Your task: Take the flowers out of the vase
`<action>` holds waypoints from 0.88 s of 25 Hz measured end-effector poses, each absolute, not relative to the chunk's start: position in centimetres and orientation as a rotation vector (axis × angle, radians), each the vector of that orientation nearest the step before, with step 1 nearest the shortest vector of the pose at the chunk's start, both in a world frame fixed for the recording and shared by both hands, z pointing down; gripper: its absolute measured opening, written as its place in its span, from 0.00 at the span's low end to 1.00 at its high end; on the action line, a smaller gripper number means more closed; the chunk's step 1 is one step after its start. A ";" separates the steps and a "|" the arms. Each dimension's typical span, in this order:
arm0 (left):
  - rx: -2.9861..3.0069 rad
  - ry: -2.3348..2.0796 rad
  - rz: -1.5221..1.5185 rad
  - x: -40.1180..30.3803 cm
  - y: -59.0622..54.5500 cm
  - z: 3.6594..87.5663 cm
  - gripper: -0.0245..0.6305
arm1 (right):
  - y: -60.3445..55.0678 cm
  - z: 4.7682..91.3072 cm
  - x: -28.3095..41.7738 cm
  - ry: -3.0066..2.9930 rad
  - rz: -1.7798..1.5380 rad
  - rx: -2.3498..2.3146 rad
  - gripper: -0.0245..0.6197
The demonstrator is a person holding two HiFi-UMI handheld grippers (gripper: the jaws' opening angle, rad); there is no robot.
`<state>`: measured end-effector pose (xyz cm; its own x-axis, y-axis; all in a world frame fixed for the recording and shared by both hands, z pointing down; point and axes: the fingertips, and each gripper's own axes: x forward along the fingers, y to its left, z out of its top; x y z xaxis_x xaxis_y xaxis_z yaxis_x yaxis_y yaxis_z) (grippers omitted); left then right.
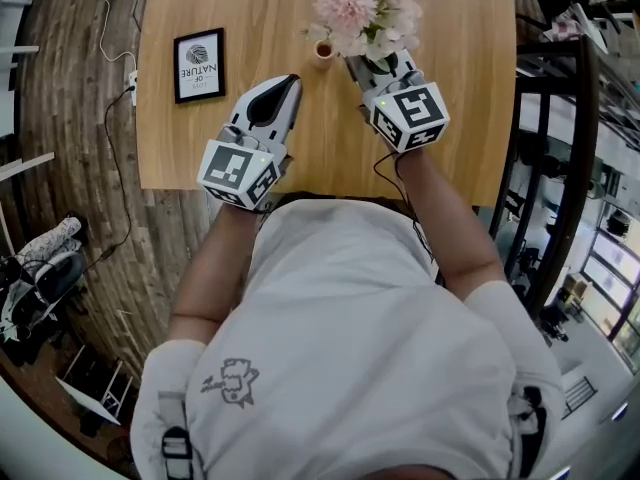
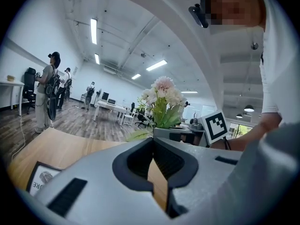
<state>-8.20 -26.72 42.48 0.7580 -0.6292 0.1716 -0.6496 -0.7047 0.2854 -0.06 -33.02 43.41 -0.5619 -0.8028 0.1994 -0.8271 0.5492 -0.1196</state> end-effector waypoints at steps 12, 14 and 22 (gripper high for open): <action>2.662 -1.028 0.085 -7.3 -23.5 41.5 0.04 | -26.8 42.1 2.1 -2.686 0.289 1.402 0.11; 2.653 -1.061 0.077 -7.5 -22.7 41.2 0.04 | -25.9 41.5 2.3 -2.702 0.281 1.387 0.11; 2.637 -1.178 0.078 -7.8 -18.0 40.7 0.04 | -19.9 40.3 3.6 -2.756 0.247 1.320 0.11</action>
<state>-7.79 -17.99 40.68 0.6714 -0.7258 0.1500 -0.7392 -0.6411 0.2063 3.56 -19.92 40.26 -0.6269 -0.7668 0.1376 -0.7791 0.6169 -0.1118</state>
